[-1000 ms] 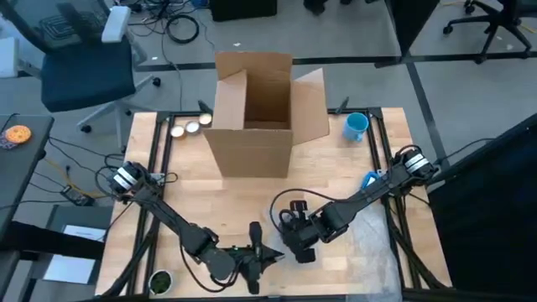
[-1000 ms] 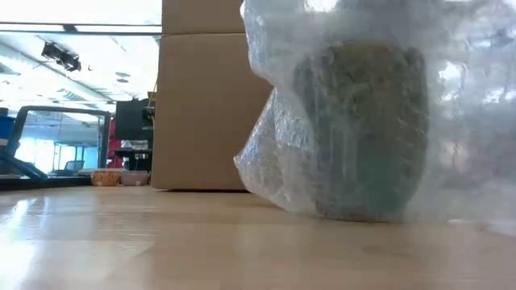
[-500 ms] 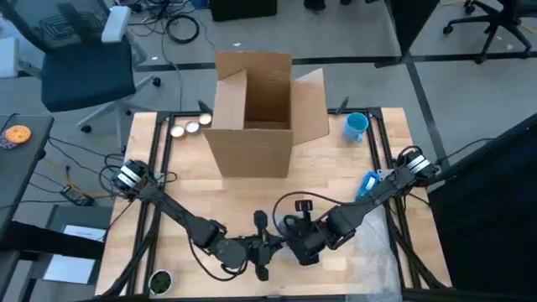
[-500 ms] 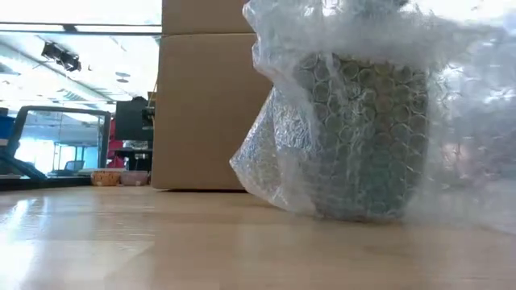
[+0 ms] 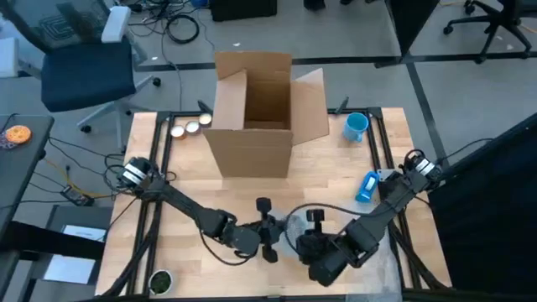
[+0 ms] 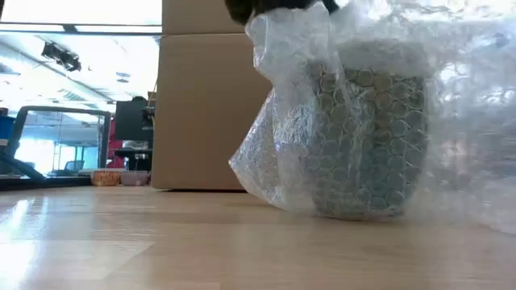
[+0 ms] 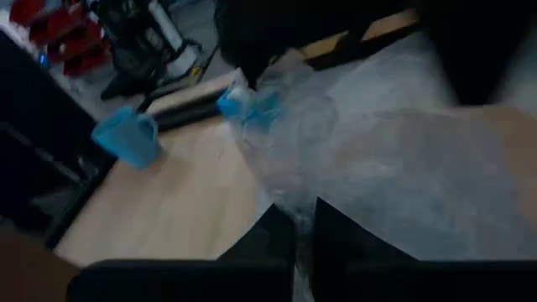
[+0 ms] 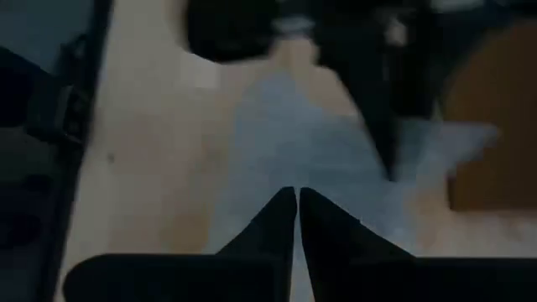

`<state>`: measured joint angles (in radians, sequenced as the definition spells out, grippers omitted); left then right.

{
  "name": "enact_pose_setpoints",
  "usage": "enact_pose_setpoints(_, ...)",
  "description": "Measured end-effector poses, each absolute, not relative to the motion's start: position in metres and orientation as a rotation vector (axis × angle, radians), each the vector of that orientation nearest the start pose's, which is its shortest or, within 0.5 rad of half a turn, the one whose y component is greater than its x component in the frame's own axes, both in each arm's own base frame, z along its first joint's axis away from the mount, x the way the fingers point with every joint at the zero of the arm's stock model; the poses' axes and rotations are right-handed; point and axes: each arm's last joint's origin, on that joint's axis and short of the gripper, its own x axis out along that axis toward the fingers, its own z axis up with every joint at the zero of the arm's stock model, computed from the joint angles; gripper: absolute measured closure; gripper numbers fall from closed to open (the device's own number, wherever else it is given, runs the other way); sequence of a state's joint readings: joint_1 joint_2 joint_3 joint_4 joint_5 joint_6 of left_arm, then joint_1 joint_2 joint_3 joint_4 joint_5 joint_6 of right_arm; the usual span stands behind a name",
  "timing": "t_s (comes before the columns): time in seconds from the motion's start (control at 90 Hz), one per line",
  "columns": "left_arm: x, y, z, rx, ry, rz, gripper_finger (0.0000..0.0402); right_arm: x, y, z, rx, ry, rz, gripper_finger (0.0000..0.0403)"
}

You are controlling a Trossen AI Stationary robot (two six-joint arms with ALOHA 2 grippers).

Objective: Wrap mug
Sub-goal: Wrap the brown cup with bubble wrap

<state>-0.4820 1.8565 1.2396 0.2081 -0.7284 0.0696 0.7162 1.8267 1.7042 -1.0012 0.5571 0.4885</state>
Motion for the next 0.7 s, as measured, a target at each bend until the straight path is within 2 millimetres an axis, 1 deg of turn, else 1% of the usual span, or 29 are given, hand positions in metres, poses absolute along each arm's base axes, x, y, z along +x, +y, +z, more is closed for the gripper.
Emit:
enact_pose_setpoints(0.111, 0.375, -0.165, 0.225, 0.264, 0.376, 0.261, 0.0402, 0.3, 0.232, 0.3, -0.205, 0.895, -0.095, 0.0403)
enact_pose_setpoints(0.267, 0.378, -0.158, 0.222, 0.243, 0.403, 0.256, 0.0402, 0.31, 0.218, 0.282, -0.206, 0.919, -0.131, 0.0403)
enact_pose_setpoints(0.444, 0.382, -0.153, 0.212, 0.19, 0.431, 0.26, 0.0396, 0.322, 0.197, 0.256, -0.168, 0.989, -0.125, 0.0403)
enact_pose_setpoints(0.567, 0.383, -0.153, 0.211, 0.179, 0.433, 0.25, 0.0372, 0.326, 0.183, 0.239, -0.133, 1.04, -0.117, 0.0403)
enact_pose_setpoints(0.633, 0.382, -0.154, 0.211, 0.179, 0.435, 0.246, 0.0351, 0.327, 0.179, 0.232, -0.108, 1.054, -0.103, 0.0403)
enact_pose_setpoints(0.7, 0.379, -0.152, 0.216, 0.187, 0.451, 0.239, 0.0327, 0.328, 0.176, 0.225, -0.088, 1.07, -0.087, 0.0403)
